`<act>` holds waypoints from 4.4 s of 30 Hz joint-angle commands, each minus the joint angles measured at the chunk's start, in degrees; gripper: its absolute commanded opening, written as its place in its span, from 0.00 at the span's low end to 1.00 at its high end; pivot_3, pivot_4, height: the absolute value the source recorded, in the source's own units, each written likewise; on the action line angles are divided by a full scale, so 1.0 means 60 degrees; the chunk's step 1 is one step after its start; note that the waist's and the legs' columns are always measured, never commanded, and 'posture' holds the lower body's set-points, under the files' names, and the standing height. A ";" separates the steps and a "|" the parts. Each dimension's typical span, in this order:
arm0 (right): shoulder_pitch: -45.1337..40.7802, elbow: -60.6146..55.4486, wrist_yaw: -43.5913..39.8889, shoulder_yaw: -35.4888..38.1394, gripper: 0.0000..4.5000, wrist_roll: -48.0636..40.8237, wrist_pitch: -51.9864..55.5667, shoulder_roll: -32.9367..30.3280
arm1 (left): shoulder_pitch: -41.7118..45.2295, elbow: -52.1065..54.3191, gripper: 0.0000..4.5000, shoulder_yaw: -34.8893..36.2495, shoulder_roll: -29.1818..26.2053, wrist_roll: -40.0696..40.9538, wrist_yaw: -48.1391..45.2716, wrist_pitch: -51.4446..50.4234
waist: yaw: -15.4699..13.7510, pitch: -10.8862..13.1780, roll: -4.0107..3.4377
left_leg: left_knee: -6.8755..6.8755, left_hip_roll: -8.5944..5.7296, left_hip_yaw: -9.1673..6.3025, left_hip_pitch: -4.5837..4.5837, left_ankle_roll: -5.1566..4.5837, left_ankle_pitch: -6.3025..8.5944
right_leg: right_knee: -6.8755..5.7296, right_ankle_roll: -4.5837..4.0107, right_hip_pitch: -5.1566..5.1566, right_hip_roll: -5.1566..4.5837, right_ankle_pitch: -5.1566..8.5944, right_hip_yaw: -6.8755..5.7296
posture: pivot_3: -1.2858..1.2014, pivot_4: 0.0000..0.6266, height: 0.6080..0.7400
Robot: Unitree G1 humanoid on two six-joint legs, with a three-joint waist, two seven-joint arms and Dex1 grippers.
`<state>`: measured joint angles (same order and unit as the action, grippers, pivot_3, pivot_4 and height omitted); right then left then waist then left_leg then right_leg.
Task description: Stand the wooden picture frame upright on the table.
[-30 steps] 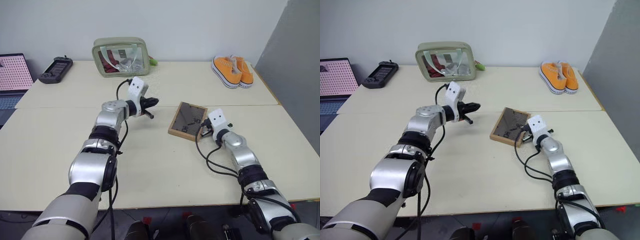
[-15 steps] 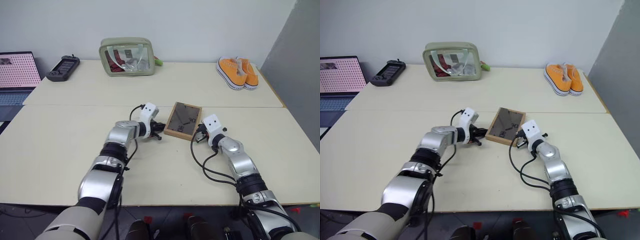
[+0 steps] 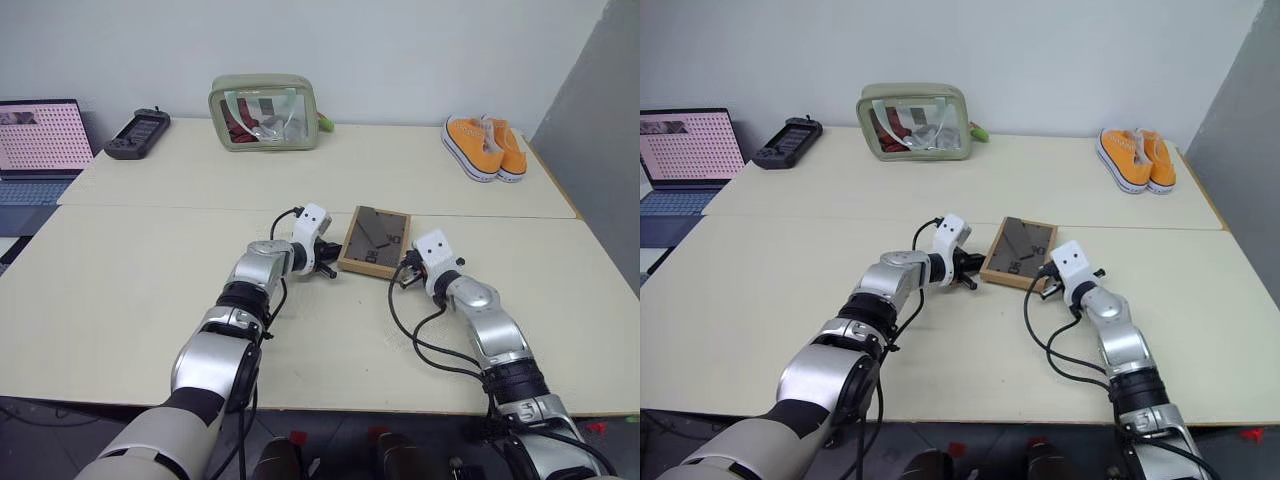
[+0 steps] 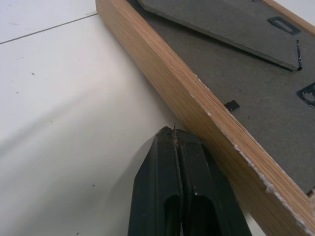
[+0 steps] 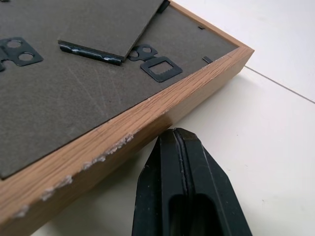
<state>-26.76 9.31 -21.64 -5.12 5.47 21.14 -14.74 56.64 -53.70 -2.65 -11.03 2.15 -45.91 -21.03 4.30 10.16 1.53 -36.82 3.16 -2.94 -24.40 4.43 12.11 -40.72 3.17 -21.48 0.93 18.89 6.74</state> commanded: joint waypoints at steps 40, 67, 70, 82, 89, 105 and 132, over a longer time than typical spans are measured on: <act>0.0173 -0.0888 -0.1196 -0.0191 0.00 -0.0533 -0.0219 -0.1214 | -0.1964 0.5028 0.01 -0.0600 -0.0361 0.1705 0.1004 -0.3209 | -0.0261 0.0018 0.0001 | 0.0010 0.0010 -0.0001 -0.0037 0.0001 0.0001 | 0.0093 0.0000 0.0002 -0.0006 0.0010 -0.0004 | 0.52 0.24 1.00; 0.1970 -0.3507 -0.3083 0.0551 0.00 -0.1027 0.0375 -0.4181 | -0.2169 0.6188 0.01 0.0971 -0.2885 0.5451 -0.1658 -0.9146 | -0.0244 0.0029 -0.0010 | 0.0004 0.0006 -0.0038 -0.0048 0.0005 -0.0003 | 0.0111 0.0016 0.0010 -0.0002 0.0004 -0.0035 | 0.52 0.24 1.00; 0.1983 -0.3448 -0.3312 0.0570 0.00 -0.1055 0.0245 -0.4419 | -0.1852 0.5470 0.01 0.0810 -0.2895 0.5346 -0.1657 -0.9148 | -0.0201 0.0028 -0.0011 | 0.0005 0.0007 -0.0037 -0.0047 0.0004 -0.0003 | 0.0112 0.0017 0.0012 -0.0002 0.0005 -0.0034 | 0.52 0.24 1.00; 0.2269 -0.3708 -0.3150 0.0494 0.00 -0.1097 0.0419 -0.4280 | -0.1598 0.4628 0.41 0.0522 -0.2779 0.5468 -0.1604 -0.9643 | -0.0175 0.0028 -0.0012 | 0.0005 0.0009 -0.0032 -0.0047 0.0006 -0.0005 | 0.0110 0.0015 0.0013 -0.0004 0.0004 -0.0029 | 0.52 0.24 1.00; 0.2315 -0.3556 -0.3019 0.0419 0.00 -0.1057 0.0321 -0.4099 | -0.1364 0.4179 0.70 0.0251 -0.2599 0.5390 -0.1654 -0.9870 | -0.0174 0.0028 -0.0012 | 0.0002 0.0009 -0.0032 -0.0046 0.0006 -0.0004 | 0.0106 0.0015 0.0012 -0.0003 0.0004 -0.0029 | 0.52 0.24 1.00; 0.1870 -0.2899 -0.2282 -0.0499 0.00 -0.0558 0.0089 -0.2818 | -0.0813 0.2491 0.75 -0.1072 -0.1947 0.4688 -0.2234 -0.9359 | -0.0247 0.0023 -0.0022 | -0.0004 0.0003 -0.0037 -0.0043 0.0007 -0.0005 | 0.0106 0.0016 0.0023 -0.0006 0.0003 -0.0032 | 0.52 0.24 1.00; 0.1864 -0.3371 -0.1872 -0.0924 0.00 -0.0435 0.0667 -0.1748 | -0.0336 0.1806 0.75 -0.0492 -0.1876 0.4533 -0.2095 -0.9109 | -0.0235 0.0022 -0.0023 | -0.0003 0.0002 -0.0043 -0.0041 0.0008 -0.0006 | 0.0100 0.0017 0.0020 -0.0005 0.0003 -0.0035 | 0.52 0.24 1.00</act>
<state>-16.19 -10.35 -32.59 -12.34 2.99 26.77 -24.01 53.86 -41.63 -6.37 -22.21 30.68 -59.98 -75.88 2.89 10.29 1.39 -36.84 3.17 -3.19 -24.64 4.47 12.07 -40.12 3.27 -21.35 0.90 18.91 6.53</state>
